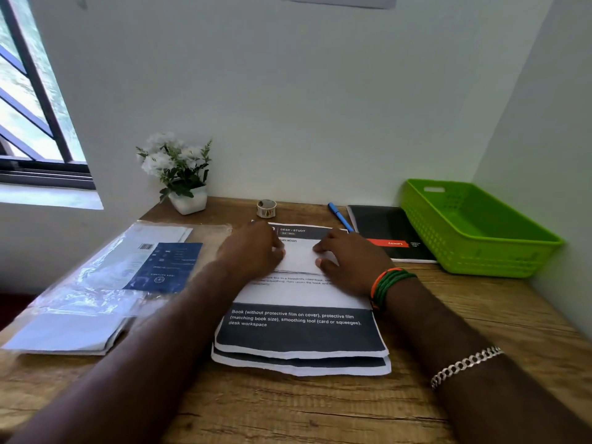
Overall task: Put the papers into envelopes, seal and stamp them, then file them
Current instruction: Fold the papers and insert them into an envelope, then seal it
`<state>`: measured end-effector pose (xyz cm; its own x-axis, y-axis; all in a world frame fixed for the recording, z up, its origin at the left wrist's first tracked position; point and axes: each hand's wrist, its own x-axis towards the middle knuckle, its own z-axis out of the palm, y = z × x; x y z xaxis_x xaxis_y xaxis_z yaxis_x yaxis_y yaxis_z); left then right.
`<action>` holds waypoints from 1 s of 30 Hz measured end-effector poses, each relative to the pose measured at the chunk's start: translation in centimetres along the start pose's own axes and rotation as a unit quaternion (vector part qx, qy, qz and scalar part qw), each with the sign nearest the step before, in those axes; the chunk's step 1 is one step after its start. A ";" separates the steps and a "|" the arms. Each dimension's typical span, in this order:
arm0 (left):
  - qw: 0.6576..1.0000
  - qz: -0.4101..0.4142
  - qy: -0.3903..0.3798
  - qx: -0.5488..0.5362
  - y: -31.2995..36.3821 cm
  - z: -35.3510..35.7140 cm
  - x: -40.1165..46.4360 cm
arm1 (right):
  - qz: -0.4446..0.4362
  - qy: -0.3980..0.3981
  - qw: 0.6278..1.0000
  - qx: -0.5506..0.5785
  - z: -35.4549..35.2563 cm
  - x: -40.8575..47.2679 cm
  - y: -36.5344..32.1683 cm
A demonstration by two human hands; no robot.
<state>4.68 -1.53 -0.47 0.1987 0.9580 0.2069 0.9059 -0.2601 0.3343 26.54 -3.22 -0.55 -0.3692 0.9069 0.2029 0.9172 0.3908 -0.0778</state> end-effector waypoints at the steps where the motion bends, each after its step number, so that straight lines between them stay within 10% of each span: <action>1: 1.000 -0.018 0.008 -0.003 -0.6 -0.3 0.1 | 0.000 -0.002 1.000 0.002 0.0 0.0 0.0; 30: 0.999 -0.003 0.015 -0.034 -0.8 0.7 -0.1 | 0.132 0.049 0.990 -0.030 -0.7 0.0 1.4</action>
<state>4.16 -1.31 -1.39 0.1815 0.9555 0.2324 0.8793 -0.2635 0.3967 27.92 -2.79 -0.02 -0.1018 0.9555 0.2768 0.9880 0.1296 -0.0841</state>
